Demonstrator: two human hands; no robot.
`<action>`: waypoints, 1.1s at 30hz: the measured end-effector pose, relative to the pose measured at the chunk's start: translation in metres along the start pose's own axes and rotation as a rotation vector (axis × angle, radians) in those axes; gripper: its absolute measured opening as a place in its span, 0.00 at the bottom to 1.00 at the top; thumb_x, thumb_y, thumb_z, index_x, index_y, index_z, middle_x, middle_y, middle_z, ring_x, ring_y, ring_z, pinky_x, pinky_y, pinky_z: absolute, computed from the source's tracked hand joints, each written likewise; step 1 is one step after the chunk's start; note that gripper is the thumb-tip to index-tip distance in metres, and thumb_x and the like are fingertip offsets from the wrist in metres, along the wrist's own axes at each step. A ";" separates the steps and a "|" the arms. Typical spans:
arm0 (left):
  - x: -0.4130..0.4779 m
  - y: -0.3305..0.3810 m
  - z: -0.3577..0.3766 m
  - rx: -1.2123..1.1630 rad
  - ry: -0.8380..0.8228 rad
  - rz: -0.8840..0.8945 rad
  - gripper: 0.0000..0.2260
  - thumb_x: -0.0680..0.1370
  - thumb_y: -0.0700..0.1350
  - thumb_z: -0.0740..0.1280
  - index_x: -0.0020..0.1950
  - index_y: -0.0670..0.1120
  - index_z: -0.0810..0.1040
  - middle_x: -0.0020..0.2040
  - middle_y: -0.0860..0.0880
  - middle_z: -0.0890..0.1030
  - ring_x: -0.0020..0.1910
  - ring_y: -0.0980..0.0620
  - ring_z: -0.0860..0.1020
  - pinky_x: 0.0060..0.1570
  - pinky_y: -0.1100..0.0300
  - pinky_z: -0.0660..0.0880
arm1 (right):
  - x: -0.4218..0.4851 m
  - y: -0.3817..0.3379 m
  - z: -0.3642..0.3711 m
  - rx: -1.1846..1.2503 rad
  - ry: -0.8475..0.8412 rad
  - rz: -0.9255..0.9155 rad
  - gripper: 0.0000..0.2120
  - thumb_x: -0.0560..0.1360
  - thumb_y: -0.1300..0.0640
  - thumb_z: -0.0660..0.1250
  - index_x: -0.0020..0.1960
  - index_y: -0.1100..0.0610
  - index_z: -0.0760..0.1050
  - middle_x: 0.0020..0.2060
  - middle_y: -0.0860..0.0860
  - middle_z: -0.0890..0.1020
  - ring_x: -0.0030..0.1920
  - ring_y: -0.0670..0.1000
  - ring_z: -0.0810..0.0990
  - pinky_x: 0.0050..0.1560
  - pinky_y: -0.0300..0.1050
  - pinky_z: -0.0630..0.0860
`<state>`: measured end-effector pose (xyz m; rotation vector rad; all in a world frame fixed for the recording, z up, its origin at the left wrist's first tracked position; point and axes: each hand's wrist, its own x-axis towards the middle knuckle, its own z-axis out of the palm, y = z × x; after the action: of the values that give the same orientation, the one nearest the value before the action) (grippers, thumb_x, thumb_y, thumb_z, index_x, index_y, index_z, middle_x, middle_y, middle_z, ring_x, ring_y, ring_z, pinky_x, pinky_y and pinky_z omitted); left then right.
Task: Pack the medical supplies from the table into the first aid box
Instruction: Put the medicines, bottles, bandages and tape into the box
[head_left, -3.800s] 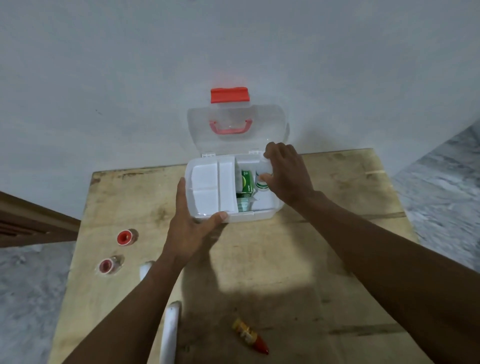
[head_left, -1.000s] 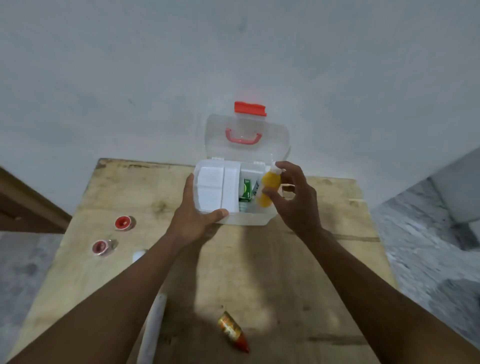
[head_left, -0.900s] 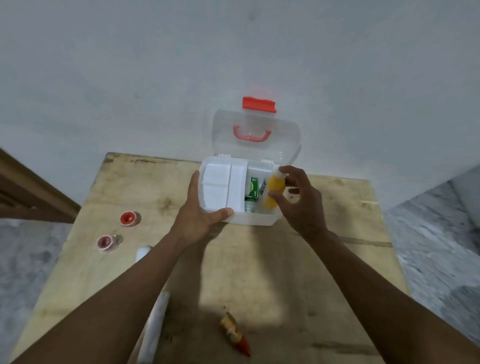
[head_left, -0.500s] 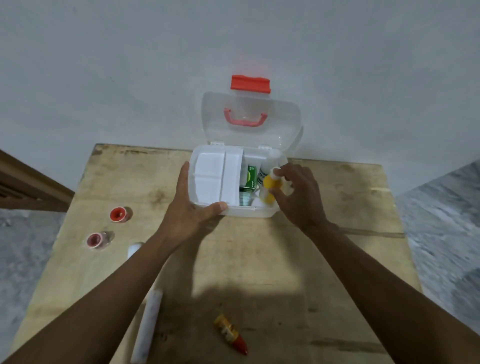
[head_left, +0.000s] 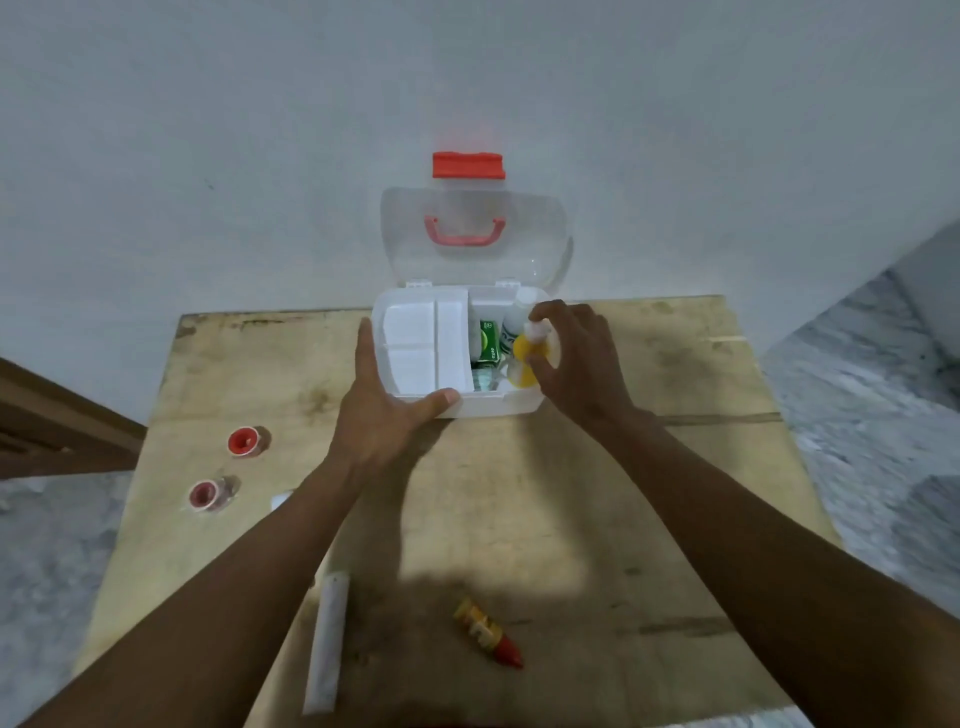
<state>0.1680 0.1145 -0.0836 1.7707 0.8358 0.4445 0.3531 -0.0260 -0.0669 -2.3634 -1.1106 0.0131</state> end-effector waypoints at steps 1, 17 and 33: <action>0.000 0.000 0.000 0.013 0.008 0.002 0.46 0.67 0.54 0.80 0.76 0.56 0.55 0.64 0.59 0.74 0.60 0.53 0.75 0.48 0.62 0.76 | -0.002 -0.002 -0.001 -0.003 0.004 0.016 0.17 0.70 0.57 0.68 0.58 0.54 0.73 0.49 0.57 0.79 0.50 0.61 0.75 0.50 0.43 0.64; 0.003 -0.009 -0.004 0.009 -0.047 -0.034 0.50 0.68 0.53 0.79 0.79 0.55 0.48 0.64 0.60 0.66 0.63 0.54 0.68 0.68 0.49 0.69 | -0.135 -0.068 -0.002 0.086 -0.120 0.179 0.20 0.73 0.58 0.70 0.63 0.58 0.72 0.56 0.58 0.76 0.57 0.59 0.76 0.57 0.50 0.72; 0.005 -0.014 -0.001 -0.017 -0.034 -0.044 0.54 0.65 0.57 0.79 0.80 0.52 0.47 0.75 0.51 0.64 0.72 0.48 0.66 0.70 0.47 0.67 | -0.262 -0.062 0.025 0.015 -0.390 0.165 0.19 0.71 0.50 0.72 0.57 0.59 0.74 0.51 0.57 0.76 0.49 0.59 0.77 0.44 0.45 0.70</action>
<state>0.1660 0.1208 -0.0963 1.7365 0.8428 0.3906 0.1292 -0.1709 -0.1140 -2.4954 -1.0735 0.5591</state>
